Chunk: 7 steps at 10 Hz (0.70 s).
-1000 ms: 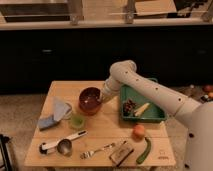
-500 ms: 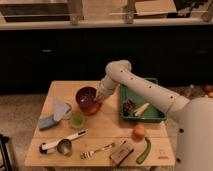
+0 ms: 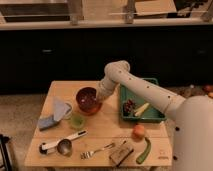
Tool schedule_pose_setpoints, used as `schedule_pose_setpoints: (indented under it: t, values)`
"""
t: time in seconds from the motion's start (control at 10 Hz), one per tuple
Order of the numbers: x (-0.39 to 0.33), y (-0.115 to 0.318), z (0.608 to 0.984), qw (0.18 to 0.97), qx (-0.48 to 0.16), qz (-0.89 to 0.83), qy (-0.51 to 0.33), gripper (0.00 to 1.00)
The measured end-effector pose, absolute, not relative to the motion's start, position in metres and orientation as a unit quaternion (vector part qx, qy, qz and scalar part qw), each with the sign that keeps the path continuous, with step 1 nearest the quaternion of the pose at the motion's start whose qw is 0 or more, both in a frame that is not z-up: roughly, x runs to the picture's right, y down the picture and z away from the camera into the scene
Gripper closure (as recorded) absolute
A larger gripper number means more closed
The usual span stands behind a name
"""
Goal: Stack bowls on top of each other
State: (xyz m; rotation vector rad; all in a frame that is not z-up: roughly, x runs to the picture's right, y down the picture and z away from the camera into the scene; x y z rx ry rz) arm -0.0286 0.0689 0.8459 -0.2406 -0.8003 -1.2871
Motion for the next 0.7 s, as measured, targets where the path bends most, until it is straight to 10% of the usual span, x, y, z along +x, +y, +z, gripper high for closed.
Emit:
schedule_pose_setpoints:
  t: [0.3,0.7]
  values:
    - [-0.0281,0.07,0.8501,0.729,-0.107,-0.576,-0.354,0.2]
    - [-0.0283,0.074,0.8532,0.731,-0.107,-0.576,-0.351,0.2]
